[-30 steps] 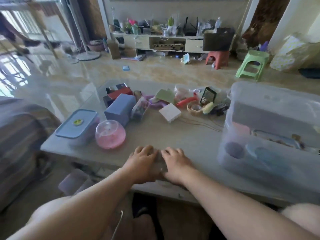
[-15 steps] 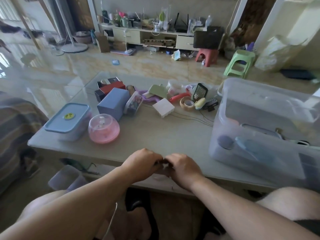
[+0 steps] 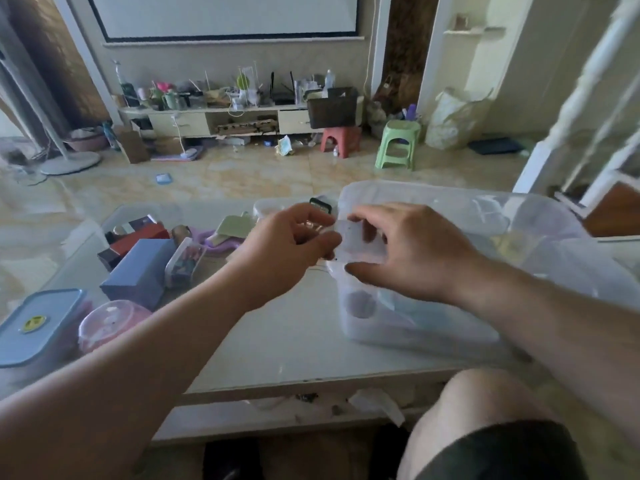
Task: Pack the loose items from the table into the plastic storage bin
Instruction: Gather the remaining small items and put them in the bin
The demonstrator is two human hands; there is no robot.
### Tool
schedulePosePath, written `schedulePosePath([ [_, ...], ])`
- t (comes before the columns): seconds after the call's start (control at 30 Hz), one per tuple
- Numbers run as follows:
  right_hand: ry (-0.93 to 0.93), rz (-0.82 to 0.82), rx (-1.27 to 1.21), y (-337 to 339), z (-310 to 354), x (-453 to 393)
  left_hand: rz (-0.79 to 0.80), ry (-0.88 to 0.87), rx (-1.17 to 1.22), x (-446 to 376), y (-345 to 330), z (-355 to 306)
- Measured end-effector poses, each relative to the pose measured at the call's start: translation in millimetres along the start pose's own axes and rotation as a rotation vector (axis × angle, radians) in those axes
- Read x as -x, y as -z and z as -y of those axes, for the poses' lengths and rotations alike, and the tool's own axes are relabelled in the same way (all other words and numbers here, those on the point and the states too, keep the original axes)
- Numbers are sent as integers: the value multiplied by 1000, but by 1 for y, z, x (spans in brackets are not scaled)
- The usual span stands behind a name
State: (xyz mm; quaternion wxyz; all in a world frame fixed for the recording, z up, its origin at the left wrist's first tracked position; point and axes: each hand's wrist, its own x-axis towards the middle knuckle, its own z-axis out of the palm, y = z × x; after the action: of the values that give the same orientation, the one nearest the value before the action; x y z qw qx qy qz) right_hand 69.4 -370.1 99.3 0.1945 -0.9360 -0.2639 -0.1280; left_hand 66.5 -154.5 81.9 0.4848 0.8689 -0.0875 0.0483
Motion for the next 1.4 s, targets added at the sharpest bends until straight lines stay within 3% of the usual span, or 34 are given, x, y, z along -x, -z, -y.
schedulePosePath([
  [0.13,-141,-2,12,32,-79,-16,157,-202,-338,-59,-42,-31],
  [0.27,-371,278,-219,12,-162,-34,260,-270,-579,-120,-101,-24],
  [0.37,-479,418,-248,-20,-213,-44,460,-214,-788,-152,-139,4],
  [0.47,-421,549,2,-53,-233,-67,504,-183,-1093,-167,-152,31],
  [0.57,-292,598,164,-90,-222,-91,548,-160,-1247,-172,-155,43],
  [0.67,-228,526,75,-127,-210,-92,560,-158,-1189,-171,-155,40],
  [0.8,-219,460,-31,-138,-210,-79,376,-200,-1037,-171,-153,29],
  [0.93,-197,433,29,-101,-205,-83,242,-236,-865,-172,-130,18],
  [1.1,-244,264,-56,-45,-162,-102,134,-320,-613,-148,-59,32],
  [1.17,-214,167,-146,-35,-125,-115,-7,-229,-477,-133,-25,62],
  [1.27,-116,123,-259,-46,-62,-143,-208,46,-497,-112,21,133],
  [1.33,-35,158,-215,-72,-24,-166,-251,246,-536,-103,40,178],
  [1.4,-6,254,-137,-109,2,-194,-183,374,-591,-98,46,213],
])
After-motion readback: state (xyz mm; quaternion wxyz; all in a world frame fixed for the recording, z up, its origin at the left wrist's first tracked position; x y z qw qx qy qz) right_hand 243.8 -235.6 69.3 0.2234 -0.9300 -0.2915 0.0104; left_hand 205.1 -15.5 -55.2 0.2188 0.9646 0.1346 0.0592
